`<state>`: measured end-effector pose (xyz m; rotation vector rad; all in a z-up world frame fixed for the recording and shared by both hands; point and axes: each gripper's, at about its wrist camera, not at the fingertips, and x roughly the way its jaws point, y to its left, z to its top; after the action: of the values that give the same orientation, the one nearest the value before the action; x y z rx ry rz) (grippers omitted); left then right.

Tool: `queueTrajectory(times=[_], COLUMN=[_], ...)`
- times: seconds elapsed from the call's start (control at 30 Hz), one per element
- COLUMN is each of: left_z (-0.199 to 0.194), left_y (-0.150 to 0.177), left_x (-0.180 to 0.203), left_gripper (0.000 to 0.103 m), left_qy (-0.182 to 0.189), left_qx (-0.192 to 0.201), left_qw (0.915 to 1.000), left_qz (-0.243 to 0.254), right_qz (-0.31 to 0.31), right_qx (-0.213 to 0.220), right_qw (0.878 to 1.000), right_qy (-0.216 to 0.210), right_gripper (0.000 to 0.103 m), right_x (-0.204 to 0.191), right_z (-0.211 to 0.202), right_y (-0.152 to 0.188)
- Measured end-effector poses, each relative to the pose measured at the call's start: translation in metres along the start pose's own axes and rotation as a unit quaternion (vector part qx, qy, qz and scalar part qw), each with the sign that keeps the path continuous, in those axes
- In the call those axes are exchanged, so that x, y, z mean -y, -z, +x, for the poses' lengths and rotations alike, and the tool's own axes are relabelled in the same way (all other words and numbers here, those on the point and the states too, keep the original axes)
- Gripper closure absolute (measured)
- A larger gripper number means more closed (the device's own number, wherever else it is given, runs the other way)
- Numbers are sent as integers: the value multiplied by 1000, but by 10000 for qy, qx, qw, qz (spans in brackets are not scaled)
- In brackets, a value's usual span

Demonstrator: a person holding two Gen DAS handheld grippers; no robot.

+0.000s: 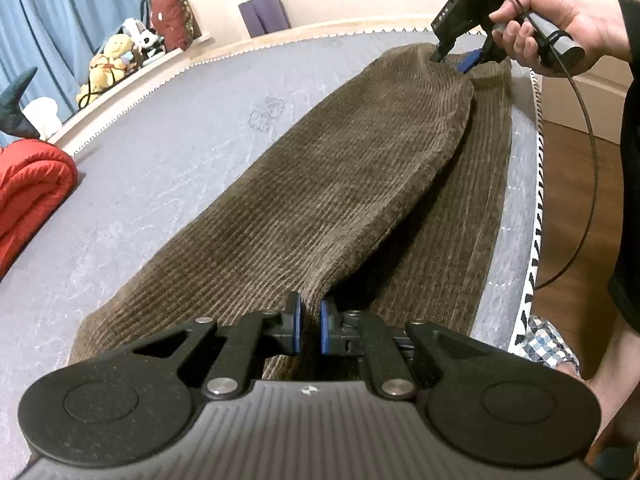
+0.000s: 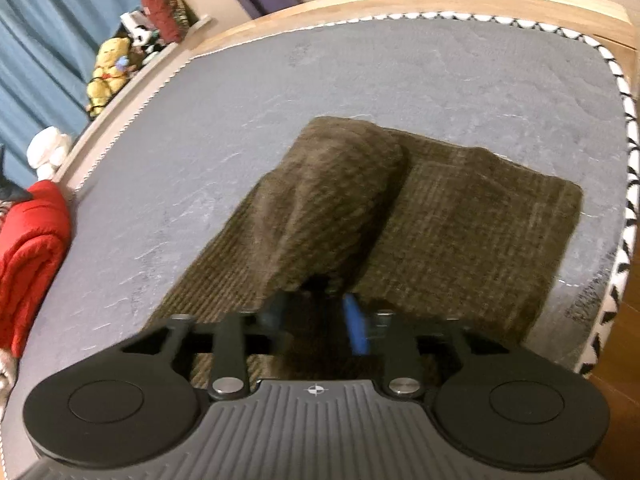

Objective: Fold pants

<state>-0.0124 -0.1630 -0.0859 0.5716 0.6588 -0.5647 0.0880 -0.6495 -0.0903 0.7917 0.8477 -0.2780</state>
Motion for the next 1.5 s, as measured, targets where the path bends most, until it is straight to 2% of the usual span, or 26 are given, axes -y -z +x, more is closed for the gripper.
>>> queueTrajectory(times=[0.2, 0.43, 0.5, 0.6, 0.73, 0.77, 0.83, 0.87, 0.9, 0.93, 1.07, 1.17, 1.23, 1.3, 1.37, 1.43, 1.5], left_z=[12, 19, 20, 21, 21, 21, 21, 19, 17, 13, -19, -57, -68, -54, -29, -12, -11], left_y=[5, 5, 4, 4, 2, 2, 1, 0, -1, -3, -14, -20, -15, -8, 1, 7, 4], left_x=[5, 5, 6, 6, 6, 5, 4, 4, 3, 0, -17, -39, -47, -41, -24, -10, -10], left_gripper=[89, 88, 88, 91, 93, 94, 94, 95, 95, 95, 96, 96, 96, 96, 96, 94, 92], left_qy=[9, -45, -52, -47, -56, -58, -64, -70, -74, -69, 49, 552, 922, 1200, 1253, 1247, 1231], left_qx=[-234, -298, -314, -322, -317, -314, -291, -263, -226, -165, 272, 741, 836, 424, -174, -568, -584], left_qw=[9996, 9994, 9993, 9993, 9993, 9993, 9994, 9995, 9996, 9998, 9996, 9951, 9912, 9911, 9918, 9906, 9907], left_qz=[165, 182, 189, 176, 184, 179, 171, 161, 143, 118, -40, -351, -449, -403, -202, -24, -47], right_qz=[158, 369, 380, 308, 50, -47, -211, -233, -243, -272, -232, -561, -974, -1404, -1832, -1703, -1701], right_qx=[-63, 194, 231, 87, -289, -316, -297, -276, -214, -132, 490, 1248, 1470, 1193, 528, 135, -26], right_qw=[9998, 9990, 9988, 9992, 9992, 9993, 9992, 9991, 9992, 9992, 9978, 9884, 9828, 9829, 9799, 9823, 9820], right_qy=[-51, -151, -200, -251, -269, -217, -174, -206, -243, -249, -388, -652, -544, -43, 583, 772, 818], right_gripper=[47, 45, 41, 36, 34, 37, 63, 84, 90, 93, 95, 95, 95, 93, 93, 88, 81], right_x=[8, 10, 10, 8, -3, -5, -10, -12, -14, -15, -26, -41, -55, -67, -74, -68, -68], right_z=[1, -8, -9, -6, 7, 8, 9, 8, 5, 2, -30, -70, -80, -64, -30, -11, -2], right_y=[0, 0, -1, 1, 5, 6, 8, 7, 7, 6, -4, -13, -11, -3, 10, 16, 20])
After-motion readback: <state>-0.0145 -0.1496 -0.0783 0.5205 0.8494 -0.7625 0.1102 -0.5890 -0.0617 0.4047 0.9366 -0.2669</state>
